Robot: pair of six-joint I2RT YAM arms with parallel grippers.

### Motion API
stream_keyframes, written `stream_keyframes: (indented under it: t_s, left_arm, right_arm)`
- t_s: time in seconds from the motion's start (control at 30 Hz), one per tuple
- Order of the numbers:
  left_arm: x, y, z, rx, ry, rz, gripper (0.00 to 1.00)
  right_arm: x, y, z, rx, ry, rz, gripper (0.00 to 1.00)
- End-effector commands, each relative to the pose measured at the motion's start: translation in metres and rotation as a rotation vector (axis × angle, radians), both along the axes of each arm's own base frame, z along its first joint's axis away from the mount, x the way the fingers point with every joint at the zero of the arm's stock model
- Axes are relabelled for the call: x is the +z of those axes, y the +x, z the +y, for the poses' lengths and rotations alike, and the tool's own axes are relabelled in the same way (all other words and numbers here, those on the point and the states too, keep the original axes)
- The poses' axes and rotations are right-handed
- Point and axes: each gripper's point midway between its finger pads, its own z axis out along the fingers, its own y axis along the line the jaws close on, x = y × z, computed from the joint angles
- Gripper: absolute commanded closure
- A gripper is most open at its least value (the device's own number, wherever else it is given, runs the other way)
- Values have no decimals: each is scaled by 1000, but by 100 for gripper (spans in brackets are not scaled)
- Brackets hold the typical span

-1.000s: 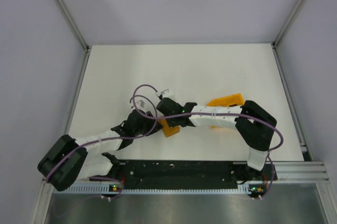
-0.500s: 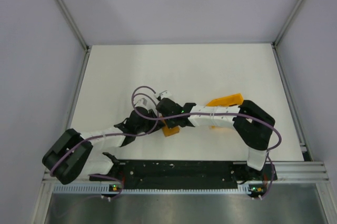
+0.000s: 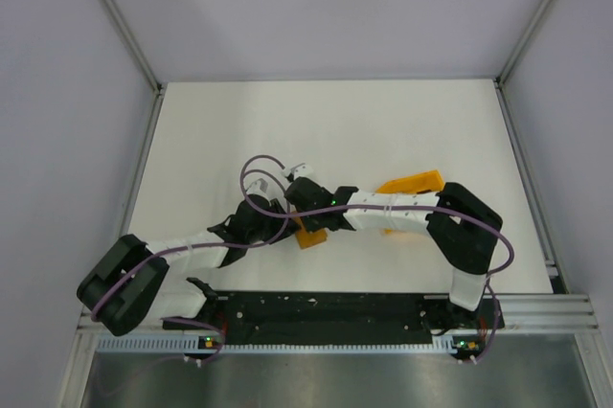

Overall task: Put the credit cards into the card holder
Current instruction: Close the card holder at the center of the board.

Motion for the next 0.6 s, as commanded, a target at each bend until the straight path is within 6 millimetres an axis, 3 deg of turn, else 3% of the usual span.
stream_keyframes:
  t_s: [0.0, 0.37, 0.57]
  left_arm:
    - [1, 2, -2, -15, 12, -8, 63]
    - [2, 3, -1, -11, 13, -10, 64]
    - [2, 3, -1, -12, 12, -10, 64]
  right_arm:
    - [15, 6, -1, -11, 26, -33, 100]
    - [-5, 3, -6, -18, -26, 6, 100]
    - [4, 9, -14, -38, -44, -27, 100]
